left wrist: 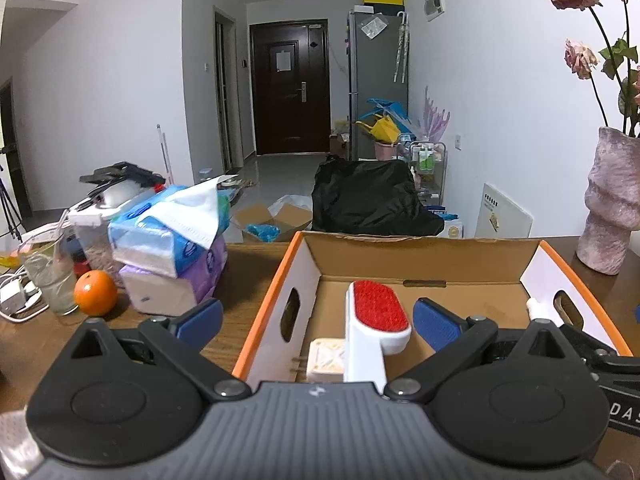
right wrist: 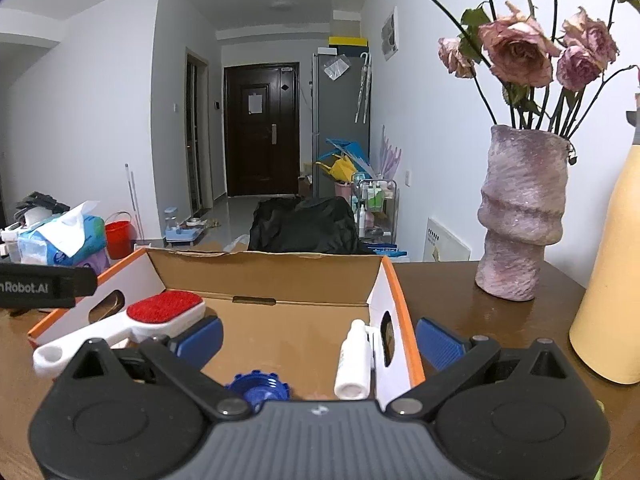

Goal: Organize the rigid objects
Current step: 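Withdraw both open tools from the box back toward the table items, then grasp the white plastic container with the left tool while the right tool grasps the green spray bottle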

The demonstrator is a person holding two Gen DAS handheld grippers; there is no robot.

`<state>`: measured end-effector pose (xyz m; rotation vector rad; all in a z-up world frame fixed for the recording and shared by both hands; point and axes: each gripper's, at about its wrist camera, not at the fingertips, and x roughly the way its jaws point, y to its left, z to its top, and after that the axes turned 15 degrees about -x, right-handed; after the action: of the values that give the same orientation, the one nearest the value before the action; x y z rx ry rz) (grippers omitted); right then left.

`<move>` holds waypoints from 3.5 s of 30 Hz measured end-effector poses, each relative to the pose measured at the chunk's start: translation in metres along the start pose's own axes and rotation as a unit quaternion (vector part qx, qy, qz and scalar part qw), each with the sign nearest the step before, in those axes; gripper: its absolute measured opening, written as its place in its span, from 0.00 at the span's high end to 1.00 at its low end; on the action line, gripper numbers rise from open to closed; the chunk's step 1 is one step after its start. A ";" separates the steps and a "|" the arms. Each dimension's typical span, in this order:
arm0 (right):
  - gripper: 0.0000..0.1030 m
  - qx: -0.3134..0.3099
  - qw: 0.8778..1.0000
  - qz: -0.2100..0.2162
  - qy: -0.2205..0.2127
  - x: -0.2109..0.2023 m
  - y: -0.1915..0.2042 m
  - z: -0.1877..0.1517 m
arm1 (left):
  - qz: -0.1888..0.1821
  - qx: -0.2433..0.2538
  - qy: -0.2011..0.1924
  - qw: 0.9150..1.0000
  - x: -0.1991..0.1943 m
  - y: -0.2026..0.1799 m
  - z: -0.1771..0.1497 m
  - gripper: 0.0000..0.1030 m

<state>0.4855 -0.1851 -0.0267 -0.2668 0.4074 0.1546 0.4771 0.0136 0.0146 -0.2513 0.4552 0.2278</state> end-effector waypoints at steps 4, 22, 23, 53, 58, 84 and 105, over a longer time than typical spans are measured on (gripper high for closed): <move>0.00 -0.001 1.000 -0.001 -0.005 -0.012 0.000 -0.005 | 0.004 -0.004 -0.002 1.000 -0.011 0.007 -0.004 0.00; 0.00 -0.009 1.000 -0.004 0.009 -0.064 0.002 -0.040 | 0.030 -0.010 -0.001 1.000 -0.057 0.039 -0.031 0.00; 0.00 -0.010 1.000 -0.004 0.010 -0.067 0.003 -0.042 | 0.032 -0.010 0.000 0.999 -0.060 0.041 -0.033 0.00; 0.02 0.015 0.993 -0.110 0.037 -0.149 -0.041 -0.113 | 0.109 -0.056 0.019 0.992 -0.110 0.127 -0.075 0.00; 0.02 0.028 0.991 -0.117 0.050 -0.145 -0.053 -0.119 | 0.129 -0.083 0.033 0.988 -0.102 0.149 -0.074 0.00; 0.02 0.072 0.981 -0.151 0.102 -0.093 -0.108 -0.130 | 0.175 -0.136 0.087 0.971 -0.057 0.192 -0.074 0.36; 0.55 0.136 0.969 -0.137 0.155 -0.017 -0.139 -0.121 | 0.155 -0.123 0.063 0.978 -0.066 0.187 -0.068 0.36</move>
<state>0.4534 -0.3536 -0.0958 -0.0739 0.6904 -0.2175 0.3411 0.1600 -0.0491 -0.4390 0.5936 0.5781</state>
